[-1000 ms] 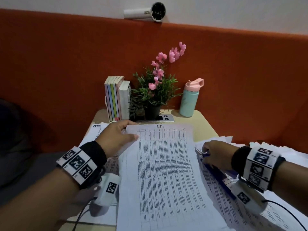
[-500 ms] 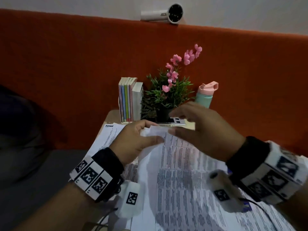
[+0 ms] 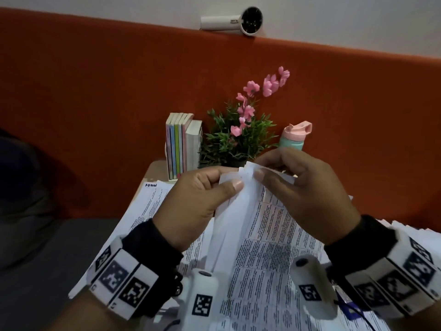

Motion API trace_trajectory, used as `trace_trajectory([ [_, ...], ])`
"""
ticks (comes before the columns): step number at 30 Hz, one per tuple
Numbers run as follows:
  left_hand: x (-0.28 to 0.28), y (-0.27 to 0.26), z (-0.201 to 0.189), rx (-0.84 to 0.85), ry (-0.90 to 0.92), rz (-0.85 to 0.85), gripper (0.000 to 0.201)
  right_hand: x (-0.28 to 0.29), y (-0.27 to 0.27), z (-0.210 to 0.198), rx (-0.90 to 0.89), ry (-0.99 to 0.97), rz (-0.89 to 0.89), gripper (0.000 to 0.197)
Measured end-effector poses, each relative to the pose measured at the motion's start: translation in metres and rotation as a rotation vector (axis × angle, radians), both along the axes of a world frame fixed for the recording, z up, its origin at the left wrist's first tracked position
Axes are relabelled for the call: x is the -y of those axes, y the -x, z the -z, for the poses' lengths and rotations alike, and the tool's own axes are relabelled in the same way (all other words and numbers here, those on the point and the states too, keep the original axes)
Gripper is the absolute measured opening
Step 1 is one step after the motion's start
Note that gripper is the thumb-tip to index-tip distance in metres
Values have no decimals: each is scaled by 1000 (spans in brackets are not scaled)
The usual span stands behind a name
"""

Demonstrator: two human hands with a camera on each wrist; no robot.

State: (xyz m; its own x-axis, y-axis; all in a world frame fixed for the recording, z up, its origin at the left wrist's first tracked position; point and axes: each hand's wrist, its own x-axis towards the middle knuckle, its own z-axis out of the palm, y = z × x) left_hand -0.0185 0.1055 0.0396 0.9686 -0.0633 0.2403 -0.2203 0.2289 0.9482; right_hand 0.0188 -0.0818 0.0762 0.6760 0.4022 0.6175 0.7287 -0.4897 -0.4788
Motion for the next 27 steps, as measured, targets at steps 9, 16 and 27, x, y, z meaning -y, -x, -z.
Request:
trace_trajectory([
  [9,2,4,5,17,29,3,25,4,-2,2,-2,-26,-53,12],
  [16,4,5,10,13,18,33,26,1,-5,3,-65,-38,-103,10],
  [27,4,-2,10,-31,-16,-17,20,-9,-17,11,-102,19,-113,3],
])
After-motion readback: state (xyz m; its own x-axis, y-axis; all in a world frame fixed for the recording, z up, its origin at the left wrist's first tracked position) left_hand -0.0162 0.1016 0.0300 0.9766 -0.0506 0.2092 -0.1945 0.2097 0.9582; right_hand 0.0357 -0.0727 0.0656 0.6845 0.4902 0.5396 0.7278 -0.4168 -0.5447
